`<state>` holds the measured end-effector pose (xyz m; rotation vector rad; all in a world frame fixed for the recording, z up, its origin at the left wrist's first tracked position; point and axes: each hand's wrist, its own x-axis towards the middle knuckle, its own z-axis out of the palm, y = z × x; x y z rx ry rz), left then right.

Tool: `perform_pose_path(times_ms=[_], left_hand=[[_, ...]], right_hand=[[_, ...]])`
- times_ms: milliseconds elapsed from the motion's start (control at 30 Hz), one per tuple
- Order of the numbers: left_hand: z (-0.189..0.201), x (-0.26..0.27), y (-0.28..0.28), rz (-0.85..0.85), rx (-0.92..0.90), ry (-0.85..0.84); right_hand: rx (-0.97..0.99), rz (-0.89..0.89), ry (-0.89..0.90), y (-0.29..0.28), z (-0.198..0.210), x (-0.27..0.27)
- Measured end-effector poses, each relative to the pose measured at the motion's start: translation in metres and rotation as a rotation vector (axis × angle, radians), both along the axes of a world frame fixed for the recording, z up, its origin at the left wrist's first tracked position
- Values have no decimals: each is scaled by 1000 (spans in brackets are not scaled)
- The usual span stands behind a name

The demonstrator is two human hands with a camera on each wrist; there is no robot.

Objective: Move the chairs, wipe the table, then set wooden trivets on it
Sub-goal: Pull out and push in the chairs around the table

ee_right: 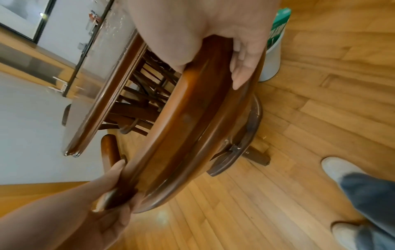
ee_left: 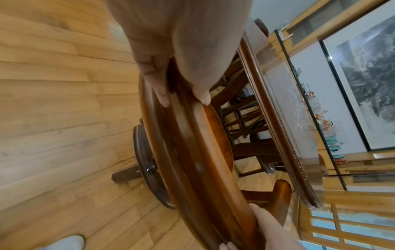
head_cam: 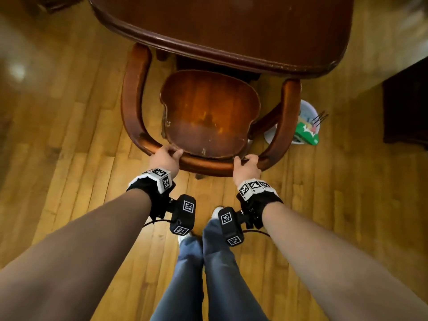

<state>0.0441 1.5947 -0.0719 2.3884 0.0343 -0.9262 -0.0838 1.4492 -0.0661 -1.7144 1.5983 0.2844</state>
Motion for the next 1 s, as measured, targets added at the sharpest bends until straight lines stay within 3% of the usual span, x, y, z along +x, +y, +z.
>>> perform_pose_path(times_ms=[367, 567, 700, 833, 1000], left_hand=[[9, 56, 13, -75, -9, -85], [0, 30, 6, -114, -35, 56], [-3, 10, 2, -127, -39, 64], [-5, 18, 9, -129, 42, 68], [-7, 29, 16, 0, 45, 50]], right_hand=[[74, -67, -60, 40, 0, 27], [-18, -65, -44, 9, 1, 10], [-28, -38, -27, -7, 2, 3], [-21, -38, -52, 8, -1, 0], [59, -79, -89, 35, -12, -12]])
